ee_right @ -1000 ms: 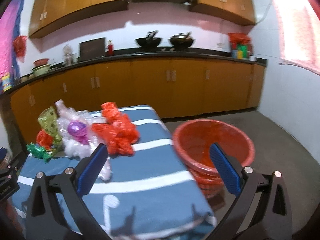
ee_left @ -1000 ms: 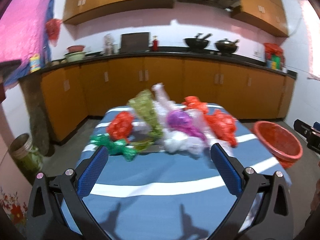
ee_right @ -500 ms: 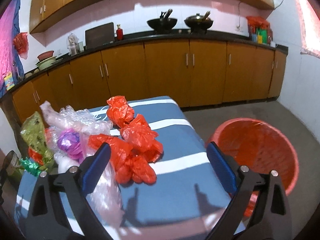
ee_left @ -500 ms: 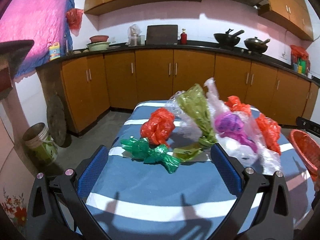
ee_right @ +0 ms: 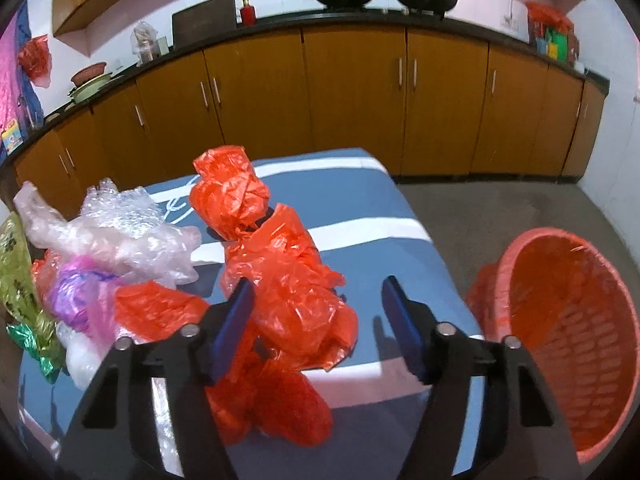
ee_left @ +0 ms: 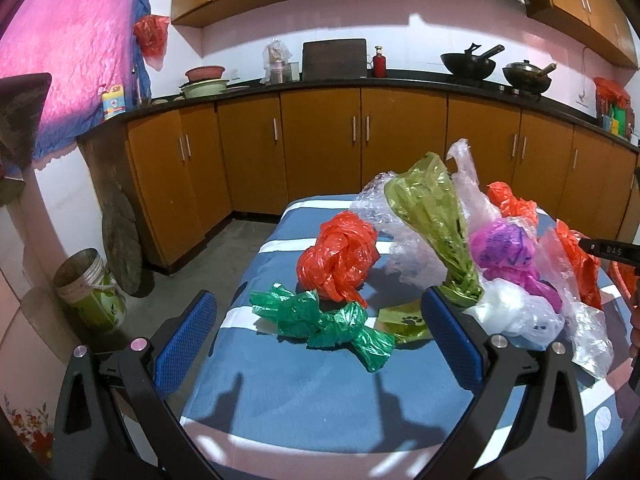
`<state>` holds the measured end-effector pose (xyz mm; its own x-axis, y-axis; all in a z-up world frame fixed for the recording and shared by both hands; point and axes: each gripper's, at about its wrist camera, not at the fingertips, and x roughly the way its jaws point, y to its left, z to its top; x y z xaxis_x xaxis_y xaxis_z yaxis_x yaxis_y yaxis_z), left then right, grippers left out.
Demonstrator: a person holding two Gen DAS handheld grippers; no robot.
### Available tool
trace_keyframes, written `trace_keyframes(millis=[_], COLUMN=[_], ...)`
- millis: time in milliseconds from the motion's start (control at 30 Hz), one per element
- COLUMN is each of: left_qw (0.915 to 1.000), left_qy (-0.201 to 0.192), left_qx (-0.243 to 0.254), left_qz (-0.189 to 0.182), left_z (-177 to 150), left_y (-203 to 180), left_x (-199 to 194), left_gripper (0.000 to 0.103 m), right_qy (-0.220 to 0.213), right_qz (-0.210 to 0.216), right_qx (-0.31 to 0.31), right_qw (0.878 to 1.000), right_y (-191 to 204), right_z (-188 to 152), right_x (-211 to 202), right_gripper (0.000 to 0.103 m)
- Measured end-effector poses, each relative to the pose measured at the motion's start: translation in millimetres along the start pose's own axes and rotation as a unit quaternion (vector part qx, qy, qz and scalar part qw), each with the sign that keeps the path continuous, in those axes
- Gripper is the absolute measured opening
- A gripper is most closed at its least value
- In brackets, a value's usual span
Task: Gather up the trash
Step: 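Move the right tool to the red bag and close on it while the left tool approaches the green bag, then close the left tool on the green bag while the right tool holds the red bag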
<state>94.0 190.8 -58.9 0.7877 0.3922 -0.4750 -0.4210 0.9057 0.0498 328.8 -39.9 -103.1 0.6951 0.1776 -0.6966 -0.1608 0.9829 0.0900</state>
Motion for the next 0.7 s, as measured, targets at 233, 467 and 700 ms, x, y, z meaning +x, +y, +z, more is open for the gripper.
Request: trace_keyframes(millis=[233,467,700], left_qw=[0.9998,0.9987,0.9967], left_qy=[0.012,0.046,0.079], left_qx=[0.003,0.004,0.009], left_qz=[-0.016,-0.022,-0.014], left_z=[-0.1,-1.0,-1.1], left_y=[0.8,4.4,8.2], left_x=[9.1,24.2,39.2], left_gripper=[0.097,0.086,0.081], right_qy=[-0.009,-0.042,-0.050], right_qz=[0.012,0.009,0.007], right_qx=[-0.009,0.000,-0.009], right_qw=[1.000,0.999,0.999], right_y=[2.6,-4.9,-5.0], right_z=[-7.6,-11.8,-13.2], right_x=[-2.3,-24.5,-33.0], right_gripper=[0.024,0.018,0.018])
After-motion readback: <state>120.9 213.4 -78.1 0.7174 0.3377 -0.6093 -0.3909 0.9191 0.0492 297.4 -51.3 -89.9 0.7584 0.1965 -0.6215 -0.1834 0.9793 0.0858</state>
